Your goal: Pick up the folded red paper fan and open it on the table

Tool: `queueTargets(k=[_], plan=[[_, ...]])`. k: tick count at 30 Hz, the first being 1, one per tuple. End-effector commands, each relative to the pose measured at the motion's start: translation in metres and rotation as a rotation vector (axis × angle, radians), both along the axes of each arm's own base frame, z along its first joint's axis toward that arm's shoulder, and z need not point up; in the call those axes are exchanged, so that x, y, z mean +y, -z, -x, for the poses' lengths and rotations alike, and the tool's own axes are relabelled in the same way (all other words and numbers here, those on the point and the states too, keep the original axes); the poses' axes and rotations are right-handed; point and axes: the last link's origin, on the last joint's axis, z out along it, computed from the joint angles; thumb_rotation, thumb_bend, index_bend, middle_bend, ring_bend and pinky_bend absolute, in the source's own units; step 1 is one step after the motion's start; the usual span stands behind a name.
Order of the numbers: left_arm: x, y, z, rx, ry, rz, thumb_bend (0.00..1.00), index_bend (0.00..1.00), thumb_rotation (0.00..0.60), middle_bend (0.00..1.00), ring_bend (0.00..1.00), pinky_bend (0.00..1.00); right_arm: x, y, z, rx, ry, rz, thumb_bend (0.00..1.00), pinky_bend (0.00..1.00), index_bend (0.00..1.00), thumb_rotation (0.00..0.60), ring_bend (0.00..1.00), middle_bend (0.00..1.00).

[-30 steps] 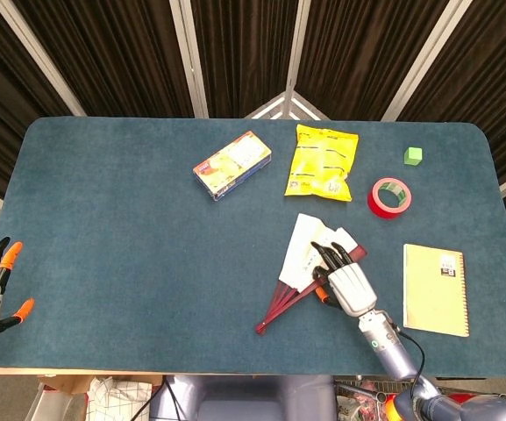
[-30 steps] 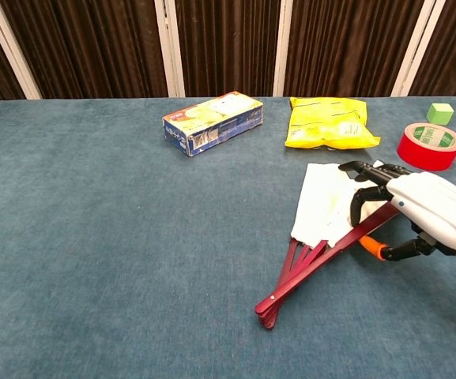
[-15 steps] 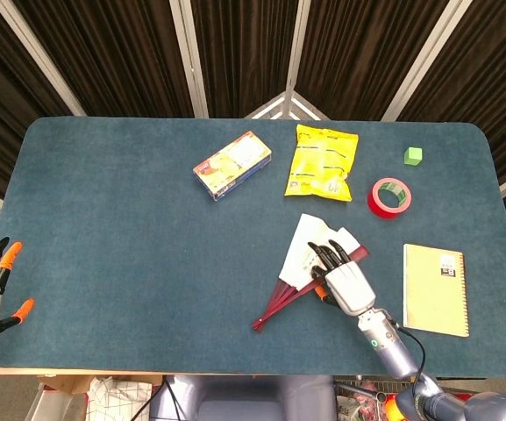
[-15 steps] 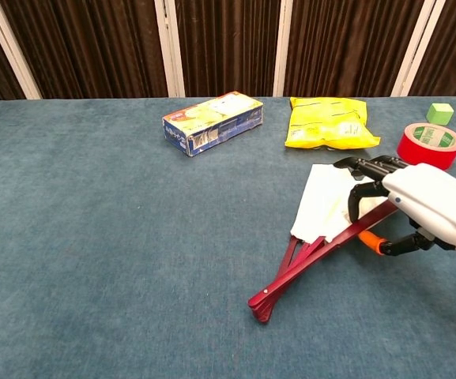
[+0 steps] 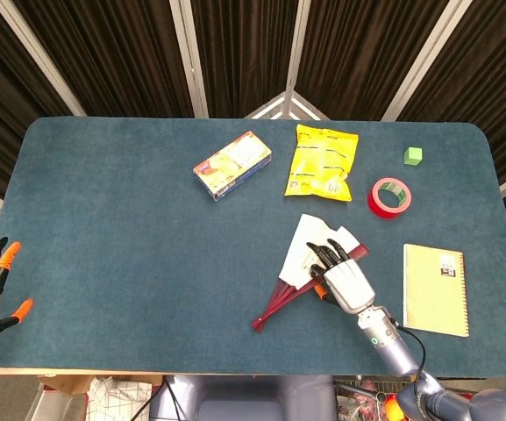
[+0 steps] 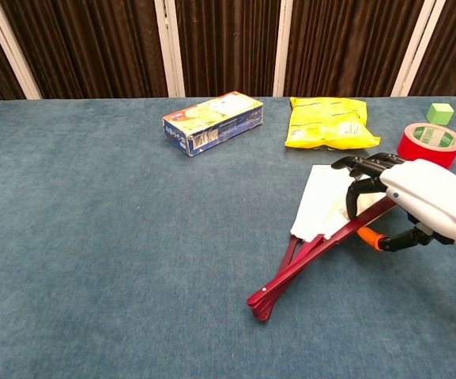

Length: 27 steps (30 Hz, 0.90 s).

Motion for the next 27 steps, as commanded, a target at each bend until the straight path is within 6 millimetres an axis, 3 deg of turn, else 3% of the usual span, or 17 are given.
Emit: queueTargets(k=[1, 9, 27], plan=[[0.000, 0.000, 0.000, 0.001, 0.000, 0.001, 0.31, 0.03, 0.600, 0.00, 0.00, 0.03, -0.001, -0.001, 0.000, 0.003, 0.001, -0.003, 0.46, 0.14, 0.81, 0.600, 0.21, 0.16], [0.000, 0.001, 0.000, 0.002, -0.002, 0.001, 0.31, 0.03, 0.600, 0.00, 0.00, 0.03, -0.003, -0.007, -0.003, -0.027, 0.010, 0.007, 0.46, 0.14, 0.83, 0.600, 0.21, 0.16], [0.003, 0.005, 0.000, 0.012, -0.011, 0.015, 0.31, 0.03, 0.600, 0.00, 0.00, 0.03, -0.027, -0.055, -0.037, -0.126, -0.031, 0.049, 0.46, 0.14, 0.88, 0.600, 0.21, 0.16]])
